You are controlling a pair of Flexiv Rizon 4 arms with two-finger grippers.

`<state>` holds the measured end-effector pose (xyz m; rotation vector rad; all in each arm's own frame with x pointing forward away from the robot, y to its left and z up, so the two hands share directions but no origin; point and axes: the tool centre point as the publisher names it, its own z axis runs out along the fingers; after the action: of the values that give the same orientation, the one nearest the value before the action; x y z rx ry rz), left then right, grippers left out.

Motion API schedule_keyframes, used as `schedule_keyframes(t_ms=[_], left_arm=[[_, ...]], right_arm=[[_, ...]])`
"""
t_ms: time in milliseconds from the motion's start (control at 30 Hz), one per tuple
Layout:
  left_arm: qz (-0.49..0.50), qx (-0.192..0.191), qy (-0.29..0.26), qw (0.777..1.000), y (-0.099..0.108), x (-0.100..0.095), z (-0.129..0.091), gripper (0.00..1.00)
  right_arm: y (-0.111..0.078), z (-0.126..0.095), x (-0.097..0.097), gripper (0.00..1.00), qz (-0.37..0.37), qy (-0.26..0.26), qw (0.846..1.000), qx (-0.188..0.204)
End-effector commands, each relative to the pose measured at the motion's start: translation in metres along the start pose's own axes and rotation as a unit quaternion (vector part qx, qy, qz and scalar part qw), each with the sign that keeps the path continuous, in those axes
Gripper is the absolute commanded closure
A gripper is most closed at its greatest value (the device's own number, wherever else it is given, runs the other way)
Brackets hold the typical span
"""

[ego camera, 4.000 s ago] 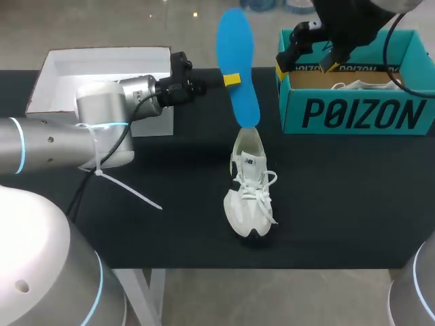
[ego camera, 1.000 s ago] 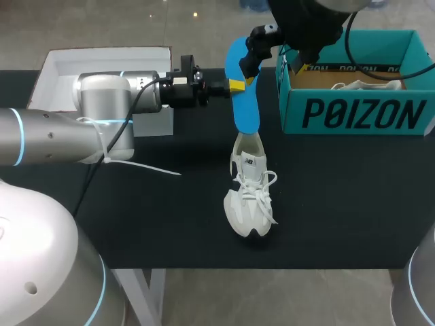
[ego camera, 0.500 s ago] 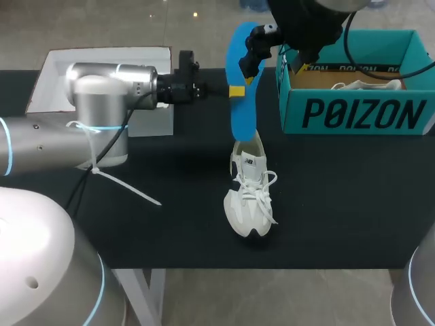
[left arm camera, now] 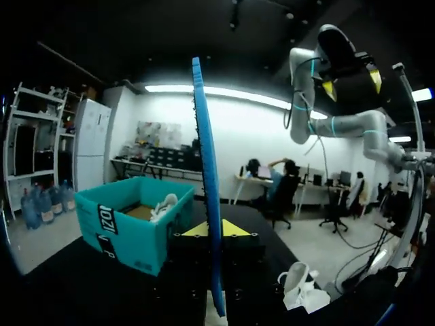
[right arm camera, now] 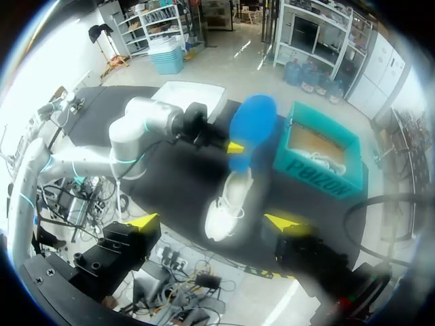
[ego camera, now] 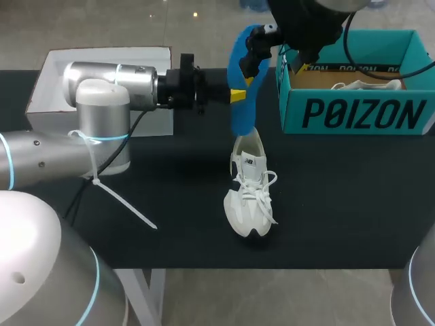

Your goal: Take the shoe out of the shoebox, open the shoe tongue, remove and reinsert the insole, then place the shoe into the shoebox

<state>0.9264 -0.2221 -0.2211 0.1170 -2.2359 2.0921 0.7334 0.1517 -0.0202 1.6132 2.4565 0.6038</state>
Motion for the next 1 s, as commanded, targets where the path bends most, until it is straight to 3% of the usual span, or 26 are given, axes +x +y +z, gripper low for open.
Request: schedule_keyframes(t_ms=[33, 633, 667, 733, 833, 1000], left_arm=[[0.009, 0.001, -0.007, 1.000, -0.001, 0.004, 0.001, 1.00], [0.009, 0.001, -0.007, 1.000, -0.001, 0.004, 0.001, 1.00], [0.030, 0.019, -0.017, 0.999, -0.006, 0.005, 0.003, 1.00], [0.102, -0.040, -0.031, 0.993, -0.010, 0.006, 0.000, 1.00], [0.207, -0.055, -0.027, 0.977, -0.013, 0.013, 0.007, 1.00], [0.359, -0.051, 0.003, 0.932, -0.013, 0.029, 0.013, 1.00]], right_arm=[[0.002, 0.001, 0.001, 0.00, 0.000, 0.000, 1.000, 0.002], [0.002, 0.001, 0.001, 0.00, 0.000, 0.000, 1.000, 0.002], [0.002, 0.001, 0.001, 0.00, 0.000, 0.000, 1.000, 0.002], [0.002, 0.001, 0.001, 0.00, 0.000, 0.000, 1.000, 0.002], [0.002, 0.001, 0.001, 0.00, 0.000, 0.000, 1.000, 0.002], [0.002, 0.001, 0.001, 0.00, 0.000, 0.000, 1.000, 0.002]])
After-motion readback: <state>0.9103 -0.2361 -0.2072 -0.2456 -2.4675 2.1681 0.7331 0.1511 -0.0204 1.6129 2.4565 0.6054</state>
